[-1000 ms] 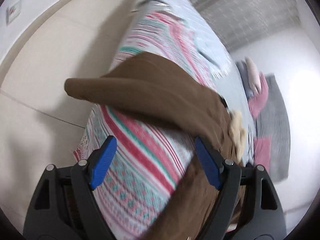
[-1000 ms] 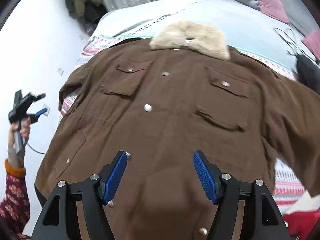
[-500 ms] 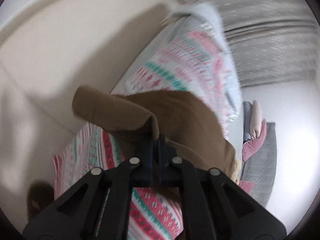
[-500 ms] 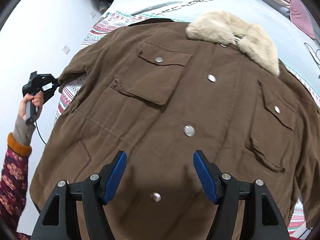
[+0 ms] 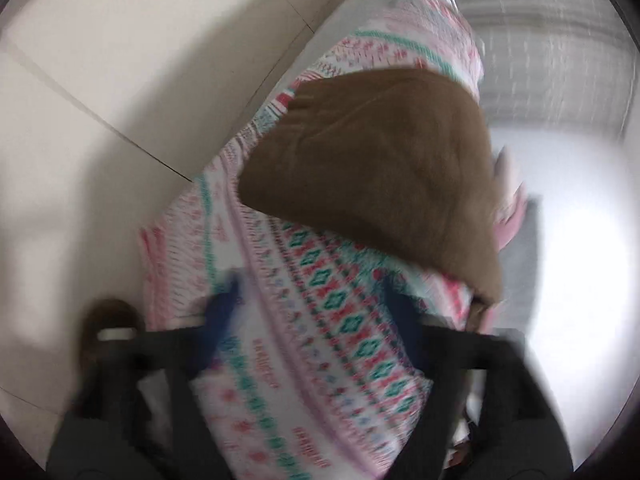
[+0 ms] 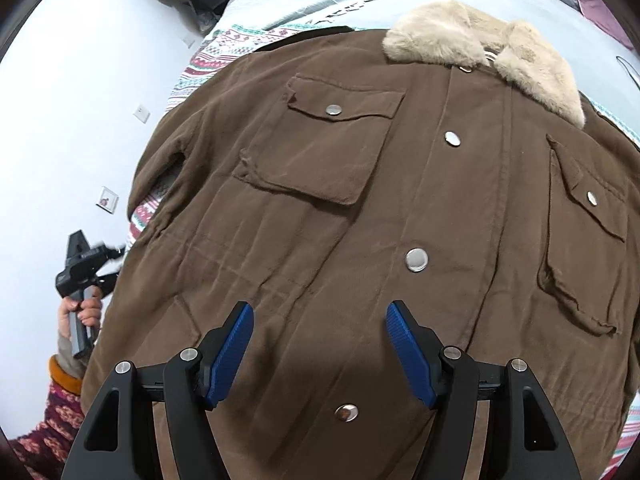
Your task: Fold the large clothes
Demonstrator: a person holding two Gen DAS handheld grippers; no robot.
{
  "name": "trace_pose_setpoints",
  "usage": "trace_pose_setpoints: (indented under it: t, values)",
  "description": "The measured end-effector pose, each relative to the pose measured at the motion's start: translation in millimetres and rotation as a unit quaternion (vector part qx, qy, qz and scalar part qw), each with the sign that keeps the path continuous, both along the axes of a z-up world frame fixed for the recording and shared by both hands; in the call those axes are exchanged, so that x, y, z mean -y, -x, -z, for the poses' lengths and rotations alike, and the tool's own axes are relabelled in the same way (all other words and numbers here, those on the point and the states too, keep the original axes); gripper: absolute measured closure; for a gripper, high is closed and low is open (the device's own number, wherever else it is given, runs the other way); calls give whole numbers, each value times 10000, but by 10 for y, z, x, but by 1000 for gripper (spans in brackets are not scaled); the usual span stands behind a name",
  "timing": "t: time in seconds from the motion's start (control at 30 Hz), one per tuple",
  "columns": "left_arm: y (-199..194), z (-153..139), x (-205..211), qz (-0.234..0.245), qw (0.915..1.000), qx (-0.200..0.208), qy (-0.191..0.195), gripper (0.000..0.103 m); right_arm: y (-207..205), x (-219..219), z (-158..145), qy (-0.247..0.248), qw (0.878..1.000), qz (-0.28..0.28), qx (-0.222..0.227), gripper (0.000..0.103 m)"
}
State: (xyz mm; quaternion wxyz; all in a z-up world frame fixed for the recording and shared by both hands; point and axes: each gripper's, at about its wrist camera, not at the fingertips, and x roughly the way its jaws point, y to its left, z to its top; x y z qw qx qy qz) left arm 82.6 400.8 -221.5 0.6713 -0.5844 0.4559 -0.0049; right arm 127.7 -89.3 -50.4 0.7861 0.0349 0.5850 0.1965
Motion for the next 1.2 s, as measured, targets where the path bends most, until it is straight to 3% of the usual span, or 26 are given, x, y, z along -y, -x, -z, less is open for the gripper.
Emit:
trace_pose_setpoints:
  t: [0.13,0.37,0.43,0.5,0.53,0.6,0.7,0.87,1.0,1.13,1.2]
  values:
    - [-108,86,52,-328,9973,242,609,23,8,-20,-1,-92,9999,36,19,33]
    - [-397,358,-15,-968,9876,-4,1239,24,-41,-152,34,-242,9997,40,36,33]
    - [-474,433,-69,-1264,9821,-45,1398,40,-82,-238,56,-287,9996,35,78,33]
    - [-539,420,-123,-1473,9806,-59,1293,89,-111,-295,76,-326,9994,31,103,33]
    - [-560,382,-156,-1537,9810,-43,1185,97,-121,-313,89,-360,9993,26,105,33]
    - [-581,143,-261,-1758,9817,173,716,98,-135,-326,113,-452,9989,43,94,33]
    - [-555,-439,-392,-1946,9758,990,-68,98,-153,-280,131,-562,9983,119,93,33]
    - [-500,-1602,-439,-1885,9443,2470,-1082,99,-174,-161,162,-649,9976,240,94,33]
    - [-570,-2480,-104,-1261,9088,3516,-1858,99,-197,-128,191,-773,9965,292,89,33]
    - [-658,-3076,359,-539,8751,4255,-2241,99,-189,-142,216,-886,9957,260,98,33]
    - [-727,-3286,605,-190,8635,4492,-2286,99,-187,-135,202,-930,9953,251,133,33]
